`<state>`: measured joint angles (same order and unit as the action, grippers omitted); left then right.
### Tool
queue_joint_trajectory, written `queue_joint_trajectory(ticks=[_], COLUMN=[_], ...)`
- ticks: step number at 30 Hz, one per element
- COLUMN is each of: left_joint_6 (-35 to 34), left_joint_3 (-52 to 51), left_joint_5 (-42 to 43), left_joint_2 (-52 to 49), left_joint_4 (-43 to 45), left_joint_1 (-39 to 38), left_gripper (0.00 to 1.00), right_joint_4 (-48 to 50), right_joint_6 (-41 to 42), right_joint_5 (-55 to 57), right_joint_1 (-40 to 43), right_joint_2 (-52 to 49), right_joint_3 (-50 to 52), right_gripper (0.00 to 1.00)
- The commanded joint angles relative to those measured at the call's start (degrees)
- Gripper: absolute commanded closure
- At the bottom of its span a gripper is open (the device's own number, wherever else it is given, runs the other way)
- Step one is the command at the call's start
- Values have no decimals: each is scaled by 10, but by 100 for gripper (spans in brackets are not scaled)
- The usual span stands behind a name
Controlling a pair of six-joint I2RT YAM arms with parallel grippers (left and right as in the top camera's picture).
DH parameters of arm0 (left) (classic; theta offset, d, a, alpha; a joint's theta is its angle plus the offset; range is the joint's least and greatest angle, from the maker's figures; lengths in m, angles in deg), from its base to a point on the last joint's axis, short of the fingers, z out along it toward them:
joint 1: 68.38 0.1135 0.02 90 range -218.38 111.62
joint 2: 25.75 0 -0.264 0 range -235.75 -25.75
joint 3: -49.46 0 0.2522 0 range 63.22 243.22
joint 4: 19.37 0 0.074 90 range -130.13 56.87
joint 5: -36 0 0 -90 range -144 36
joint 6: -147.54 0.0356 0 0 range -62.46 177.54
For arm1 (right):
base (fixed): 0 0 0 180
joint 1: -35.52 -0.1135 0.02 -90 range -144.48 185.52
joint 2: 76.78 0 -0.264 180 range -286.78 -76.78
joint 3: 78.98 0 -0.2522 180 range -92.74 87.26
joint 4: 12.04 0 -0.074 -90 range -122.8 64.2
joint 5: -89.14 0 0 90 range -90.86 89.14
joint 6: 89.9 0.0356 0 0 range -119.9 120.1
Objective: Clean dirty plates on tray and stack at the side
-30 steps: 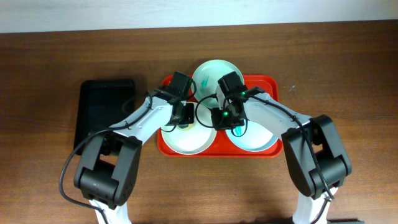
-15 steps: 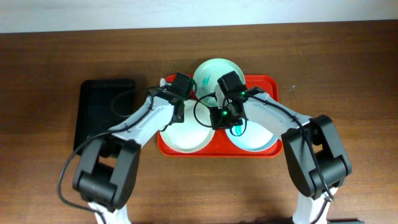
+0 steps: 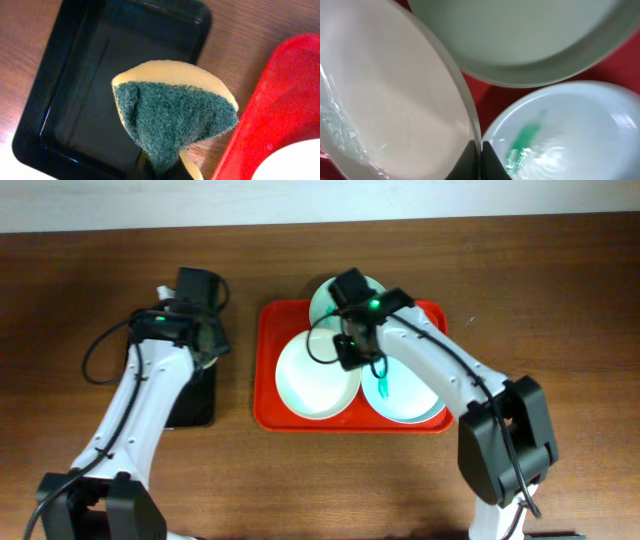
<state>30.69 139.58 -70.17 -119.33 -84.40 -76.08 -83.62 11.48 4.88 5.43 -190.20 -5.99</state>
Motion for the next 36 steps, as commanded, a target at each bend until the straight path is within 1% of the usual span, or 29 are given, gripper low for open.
queue_joint_trajectory(ticks=[1,4,8,12,15,17,18,20,22,23,27,30,33,35,36], left_joint_6=[-5,-5,-5,-5,-5,-5,-5,-5,-5,-5,-5,-5,-5,11,21], left_joint_3=[-3,-3,-3,-3,-3,-3,-3,-3,-3,-3,-3,-3,-3,-3,-3], left_joint_5=[35,37,51,51,51,51,51,51,58,59,59,63,97,127,141], left_joint_2=[-2,-2,-2,-2,-2,-2,-2,-2,-2,-2,-2,-2,-2,-2,-2], left_joint_4=[-3,-4,-7,-7,-7,-7,-7,-7,-8,-8,-9,-9,-8,-4,-2], left_joint_1=[35,52,61,61,61,61,61,61,61,61,61,61,60,60,60], left_gripper=[100,100,100,100,100,100,100,100,100,100,100,100,100,100,100], right_joint_4=[-42,-68,-67,-67,-67,-67,-67,-66,-58,-56,-56,-56,-34,5,30], right_joint_6=[-7,-20,-99,-156,-161,-161,-160,-150,-132,-117,-90,-89,-89,-88,-75], right_joint_5=[234,371,512,672,748,755,738,628,454,325,36,-127,-234,-286,-299], right_joint_1=[-57,-103,-159,-213,-241,-255,-256,-250,-224,-193,-78,13,86,116,125], right_joint_2=[28,28,28,28,28,28,28,28,28,27,24,24,24,24,24], right_joint_3=[-73,-110,-120,-120,-120,-120,-120,-120,-119,-119,-111,-83,-35,12,37], right_gripper=[96,96,96,96,96,96,96,96,96,96,96,96,96,96,96])
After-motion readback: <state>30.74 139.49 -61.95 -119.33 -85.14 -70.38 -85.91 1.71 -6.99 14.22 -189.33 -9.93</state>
